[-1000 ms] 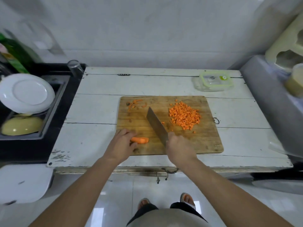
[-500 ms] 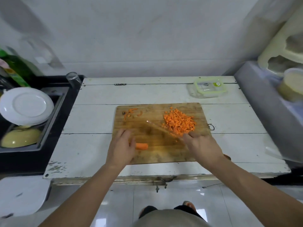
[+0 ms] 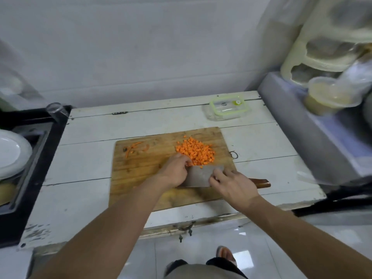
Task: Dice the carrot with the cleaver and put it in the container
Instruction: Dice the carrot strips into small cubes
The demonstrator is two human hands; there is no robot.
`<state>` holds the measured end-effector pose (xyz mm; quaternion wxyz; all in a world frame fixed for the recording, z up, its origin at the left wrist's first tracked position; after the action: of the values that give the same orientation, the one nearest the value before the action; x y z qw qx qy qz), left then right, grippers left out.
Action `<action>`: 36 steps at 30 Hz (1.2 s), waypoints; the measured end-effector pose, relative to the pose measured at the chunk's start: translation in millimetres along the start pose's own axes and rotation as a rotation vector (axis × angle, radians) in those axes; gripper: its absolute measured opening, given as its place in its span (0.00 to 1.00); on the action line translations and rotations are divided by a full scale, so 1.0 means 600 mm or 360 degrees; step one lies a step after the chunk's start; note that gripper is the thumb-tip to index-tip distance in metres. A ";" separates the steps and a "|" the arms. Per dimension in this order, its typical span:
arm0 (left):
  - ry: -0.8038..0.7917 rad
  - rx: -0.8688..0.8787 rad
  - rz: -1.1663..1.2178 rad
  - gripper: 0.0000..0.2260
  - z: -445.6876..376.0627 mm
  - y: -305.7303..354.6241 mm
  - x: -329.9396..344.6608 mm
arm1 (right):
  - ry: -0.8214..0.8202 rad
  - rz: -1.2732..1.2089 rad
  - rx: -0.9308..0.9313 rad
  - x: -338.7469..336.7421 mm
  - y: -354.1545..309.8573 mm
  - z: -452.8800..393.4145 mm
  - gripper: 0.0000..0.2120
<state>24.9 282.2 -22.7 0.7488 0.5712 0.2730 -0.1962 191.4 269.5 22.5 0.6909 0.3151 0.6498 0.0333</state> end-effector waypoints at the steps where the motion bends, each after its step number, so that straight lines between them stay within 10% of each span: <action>1: 0.0031 0.0024 0.0036 0.20 0.001 0.007 -0.004 | 0.0007 -0.0009 0.0009 -0.002 0.000 0.001 0.20; 7: -0.0283 0.0262 -0.0112 0.24 0.012 0.056 0.054 | 0.0141 0.0042 0.0000 -0.026 -0.009 0.004 0.13; 16: 0.0562 -0.0238 0.0284 0.14 0.094 -0.107 -0.187 | -0.0235 -0.0583 0.0384 -0.017 0.011 0.004 0.13; 22: -0.0147 -0.0244 -0.0103 0.23 0.206 -0.166 -0.112 | -0.0407 -0.1241 0.0801 -0.007 -0.008 -0.039 0.07; 31: 0.0340 -0.0319 -0.0334 0.12 0.210 -0.136 -0.082 | -0.0517 -0.1225 0.0919 -0.018 -0.035 -0.042 0.15; 36: -0.0024 0.0215 -0.0700 0.20 0.176 -0.105 -0.049 | -0.0508 -0.1299 0.0924 -0.027 -0.039 -0.033 0.16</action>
<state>-16.3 162.7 -30.3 0.6500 0.5454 0.3715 -0.3769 162.1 251.1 26.1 0.6223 0.2160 0.5888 -0.4685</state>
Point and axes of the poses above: each hand's wrist, its own z-axis away from the middle knuckle, its own x-axis out of the palm, y = z × x, the point moved 10 cm from there along -z, towards the middle knuckle, and after that the axes turned 15 degrees about z, right-handed, at the moved point
